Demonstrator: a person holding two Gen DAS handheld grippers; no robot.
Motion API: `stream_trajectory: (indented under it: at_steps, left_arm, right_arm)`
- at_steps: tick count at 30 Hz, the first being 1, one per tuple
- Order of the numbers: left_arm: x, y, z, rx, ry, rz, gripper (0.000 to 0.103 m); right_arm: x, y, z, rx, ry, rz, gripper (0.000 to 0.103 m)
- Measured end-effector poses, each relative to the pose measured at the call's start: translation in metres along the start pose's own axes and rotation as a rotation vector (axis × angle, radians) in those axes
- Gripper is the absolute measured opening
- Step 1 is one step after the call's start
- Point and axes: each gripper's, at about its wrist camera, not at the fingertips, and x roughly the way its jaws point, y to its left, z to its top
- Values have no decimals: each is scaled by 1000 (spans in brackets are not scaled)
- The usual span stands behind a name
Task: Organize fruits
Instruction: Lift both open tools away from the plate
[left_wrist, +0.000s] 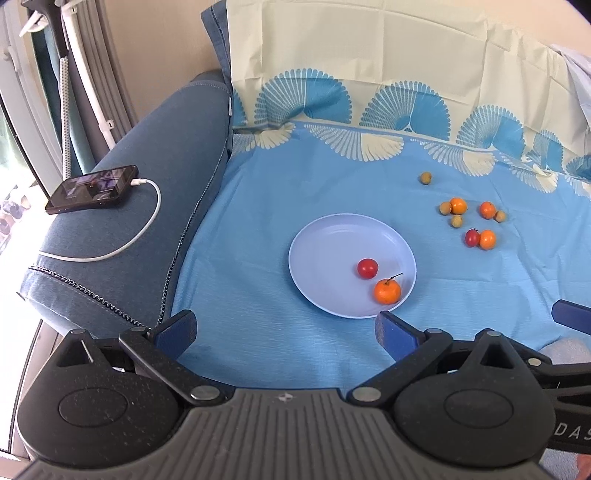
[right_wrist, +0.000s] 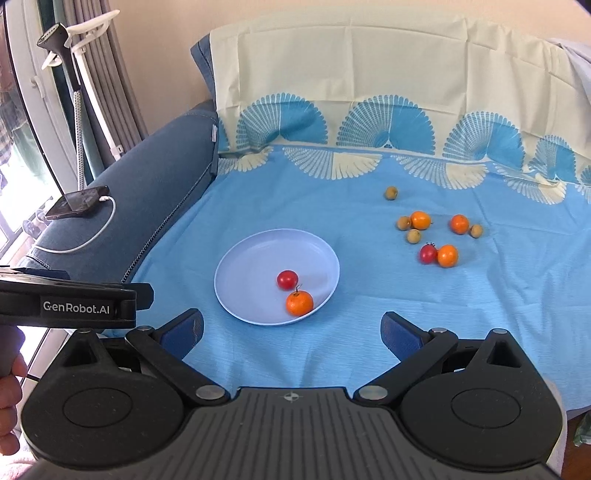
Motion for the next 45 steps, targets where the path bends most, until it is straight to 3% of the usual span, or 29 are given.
stream_trajectory:
  at_steps: [22,36,45]
  left_arm:
    - [-13,-4,-8,17,-18,20,103]
    - [4,-15,-4,47,19,25,103]
    - [25,-43,15,92,47,19,103]
  right_arm:
    - [-18,-3,-6,10,-39,2,102]
    - [-1,-11,-4,42,-7,8,102]
    - [13,-42,1,98,-10,-24,102]
